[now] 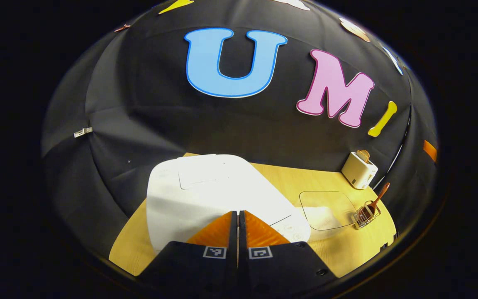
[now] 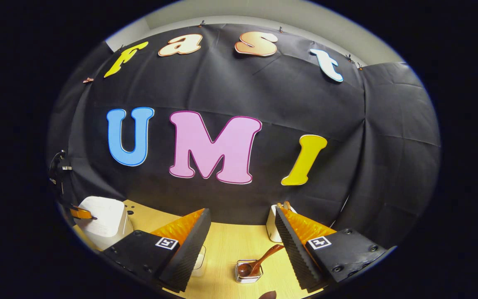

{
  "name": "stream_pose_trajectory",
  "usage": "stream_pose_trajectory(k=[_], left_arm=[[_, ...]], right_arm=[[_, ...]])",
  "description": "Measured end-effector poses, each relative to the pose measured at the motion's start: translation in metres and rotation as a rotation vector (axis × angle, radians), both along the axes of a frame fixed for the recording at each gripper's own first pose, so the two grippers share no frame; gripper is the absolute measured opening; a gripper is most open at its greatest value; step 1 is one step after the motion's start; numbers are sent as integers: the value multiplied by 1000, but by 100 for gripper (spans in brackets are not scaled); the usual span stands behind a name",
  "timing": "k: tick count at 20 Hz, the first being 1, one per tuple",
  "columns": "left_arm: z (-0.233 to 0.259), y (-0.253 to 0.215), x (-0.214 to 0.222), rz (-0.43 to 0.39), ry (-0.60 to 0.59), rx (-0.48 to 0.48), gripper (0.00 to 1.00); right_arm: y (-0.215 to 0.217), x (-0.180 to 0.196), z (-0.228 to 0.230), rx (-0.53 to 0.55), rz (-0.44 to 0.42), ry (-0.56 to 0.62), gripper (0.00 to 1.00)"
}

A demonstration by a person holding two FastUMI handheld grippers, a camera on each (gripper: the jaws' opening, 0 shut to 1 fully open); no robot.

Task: Close the left gripper, press the button to open the rice cooker; take a wooden spoon from the chopstick holder with the right hand, scoop a spoonful of rice and pour it into the rice cooker, then put the wooden spoon back into the chopstick holder.

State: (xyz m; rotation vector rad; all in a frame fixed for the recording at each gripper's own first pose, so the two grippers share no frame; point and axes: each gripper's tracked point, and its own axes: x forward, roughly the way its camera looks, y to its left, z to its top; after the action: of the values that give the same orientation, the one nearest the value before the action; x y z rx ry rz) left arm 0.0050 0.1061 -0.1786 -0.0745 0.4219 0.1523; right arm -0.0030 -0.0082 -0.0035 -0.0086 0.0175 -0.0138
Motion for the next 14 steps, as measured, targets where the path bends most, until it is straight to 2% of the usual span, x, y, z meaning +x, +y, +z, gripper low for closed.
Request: stream_pose_trajectory(k=[9, 14], left_arm=[[-17, -1, 5, -20, 63, 39, 6], [-19, -3, 3, -7, 73, -26, 6]], right_arm=[[-1, -5, 1, -14, 0, 6, 97], [1, -3, -1, -10, 3, 12, 97]])
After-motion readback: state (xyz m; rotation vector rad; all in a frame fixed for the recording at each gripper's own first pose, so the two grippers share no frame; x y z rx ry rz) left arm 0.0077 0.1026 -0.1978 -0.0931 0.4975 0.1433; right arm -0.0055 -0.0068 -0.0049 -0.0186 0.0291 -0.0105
